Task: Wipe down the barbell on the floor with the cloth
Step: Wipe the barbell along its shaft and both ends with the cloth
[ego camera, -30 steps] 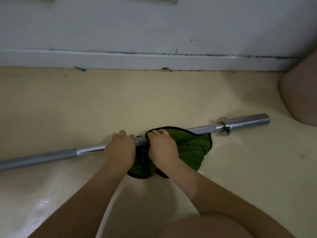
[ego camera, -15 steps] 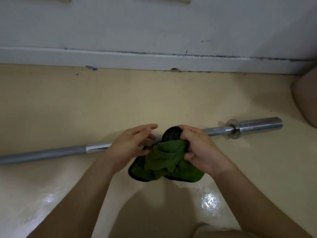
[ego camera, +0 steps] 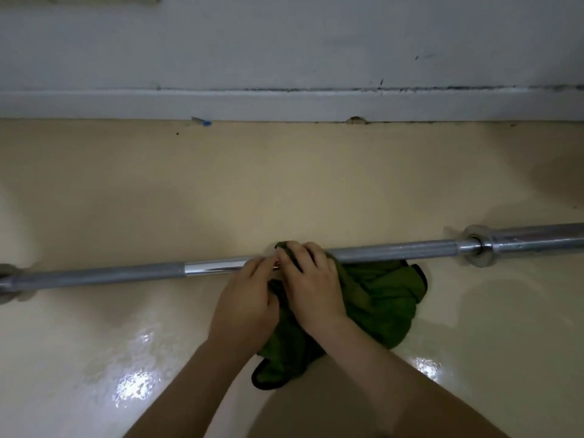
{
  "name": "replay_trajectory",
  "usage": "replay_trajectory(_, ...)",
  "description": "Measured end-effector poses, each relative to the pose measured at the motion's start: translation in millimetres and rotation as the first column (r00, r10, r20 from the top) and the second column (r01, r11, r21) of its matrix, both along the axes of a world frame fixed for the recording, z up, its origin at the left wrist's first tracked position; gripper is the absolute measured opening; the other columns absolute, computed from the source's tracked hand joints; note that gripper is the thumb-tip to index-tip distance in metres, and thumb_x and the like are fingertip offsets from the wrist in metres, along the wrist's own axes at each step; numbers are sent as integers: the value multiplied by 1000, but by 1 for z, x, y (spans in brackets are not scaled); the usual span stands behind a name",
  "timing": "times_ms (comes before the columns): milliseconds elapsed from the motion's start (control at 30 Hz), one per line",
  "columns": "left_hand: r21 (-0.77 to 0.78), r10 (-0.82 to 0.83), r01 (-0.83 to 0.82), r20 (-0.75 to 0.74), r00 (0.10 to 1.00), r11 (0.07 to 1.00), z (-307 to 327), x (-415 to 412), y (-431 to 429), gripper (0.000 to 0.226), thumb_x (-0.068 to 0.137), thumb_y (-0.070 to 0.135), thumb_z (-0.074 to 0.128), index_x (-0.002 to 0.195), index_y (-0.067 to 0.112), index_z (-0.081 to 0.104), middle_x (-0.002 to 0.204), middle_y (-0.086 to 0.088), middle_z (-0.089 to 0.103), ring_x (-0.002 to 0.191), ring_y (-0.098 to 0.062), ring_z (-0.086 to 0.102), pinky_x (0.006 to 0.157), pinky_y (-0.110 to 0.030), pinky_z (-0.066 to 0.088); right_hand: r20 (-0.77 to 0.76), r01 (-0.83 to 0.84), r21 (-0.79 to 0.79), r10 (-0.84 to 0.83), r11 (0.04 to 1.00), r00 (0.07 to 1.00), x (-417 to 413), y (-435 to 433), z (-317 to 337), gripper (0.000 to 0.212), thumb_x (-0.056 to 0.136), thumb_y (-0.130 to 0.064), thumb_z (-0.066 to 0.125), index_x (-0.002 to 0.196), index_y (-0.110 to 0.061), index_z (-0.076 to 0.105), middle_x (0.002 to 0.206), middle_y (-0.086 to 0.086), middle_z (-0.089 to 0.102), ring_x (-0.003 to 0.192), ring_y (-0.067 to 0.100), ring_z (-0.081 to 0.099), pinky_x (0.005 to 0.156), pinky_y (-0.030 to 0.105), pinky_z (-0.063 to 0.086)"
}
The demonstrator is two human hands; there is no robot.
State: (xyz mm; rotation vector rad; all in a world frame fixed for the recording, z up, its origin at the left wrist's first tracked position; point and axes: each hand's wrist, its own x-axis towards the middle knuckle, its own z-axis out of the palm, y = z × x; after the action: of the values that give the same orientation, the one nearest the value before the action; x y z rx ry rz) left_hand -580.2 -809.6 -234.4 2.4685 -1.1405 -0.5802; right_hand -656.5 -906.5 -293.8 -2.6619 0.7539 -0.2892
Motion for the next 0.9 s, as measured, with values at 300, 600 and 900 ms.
replay_trajectory(300,297,-214,158,166,963,942,-24,8,-13,59,71,12,41,126,-4,54,124,-20,61,93,-40,63,75,-44,55,145,247,-10,-243,969,959,-52,-51,8,39,72,7,69,109,-4,68,107,12,70,89,31,58,82,40,53)
replay_trajectory(600,333,-215,153,158,964,930,-20,9,-16,62,72,6,62,132,-3,47,131,-19,56,99,-46,59,77,-48,53,39,14,-7,-13,1000,999,-52,-66,12,42,67,4,68,108,-6,68,101,8,71,87,29,57,72,34,54)
replay_trajectory(900,376,-261,166,218,941,912,-12,2,-27,59,62,16,49,118,3,60,112,-22,65,78,-43,64,66,-42,54,38,-23,124,18,992,999,3,-17,22,19,75,-7,68,93,-9,70,93,6,71,87,26,55,76,31,49)
